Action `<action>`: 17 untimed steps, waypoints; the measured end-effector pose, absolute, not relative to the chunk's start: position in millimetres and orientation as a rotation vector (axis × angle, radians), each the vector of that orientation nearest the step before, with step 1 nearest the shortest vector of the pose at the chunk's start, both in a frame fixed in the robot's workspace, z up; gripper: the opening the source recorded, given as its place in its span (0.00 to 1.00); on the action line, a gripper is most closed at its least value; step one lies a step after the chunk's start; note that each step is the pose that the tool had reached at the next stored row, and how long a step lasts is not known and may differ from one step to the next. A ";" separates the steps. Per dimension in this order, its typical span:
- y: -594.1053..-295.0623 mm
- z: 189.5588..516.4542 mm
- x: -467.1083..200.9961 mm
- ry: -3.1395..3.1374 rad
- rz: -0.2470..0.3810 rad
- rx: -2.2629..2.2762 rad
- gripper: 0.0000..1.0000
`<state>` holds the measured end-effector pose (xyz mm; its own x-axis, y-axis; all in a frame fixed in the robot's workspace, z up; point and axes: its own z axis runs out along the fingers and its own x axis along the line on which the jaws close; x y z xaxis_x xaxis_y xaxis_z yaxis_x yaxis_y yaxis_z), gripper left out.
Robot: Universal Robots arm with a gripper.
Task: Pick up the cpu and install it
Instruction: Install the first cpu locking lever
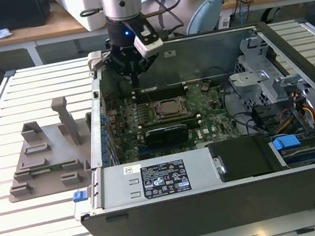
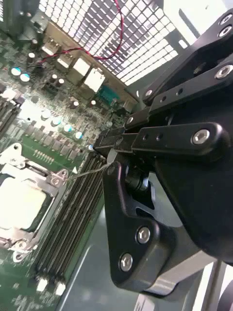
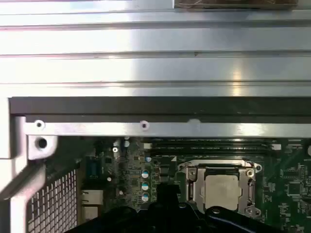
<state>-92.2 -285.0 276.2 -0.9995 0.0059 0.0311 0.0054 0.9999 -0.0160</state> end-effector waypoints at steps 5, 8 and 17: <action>-279.0 264.6 -84.1 -3.110 0.026 -0.007 0.11; -278.8 263.6 -62.9 -3.102 0.026 -0.005 0.11; -278.8 257.0 -34.3 -3.085 -0.002 -0.002 0.11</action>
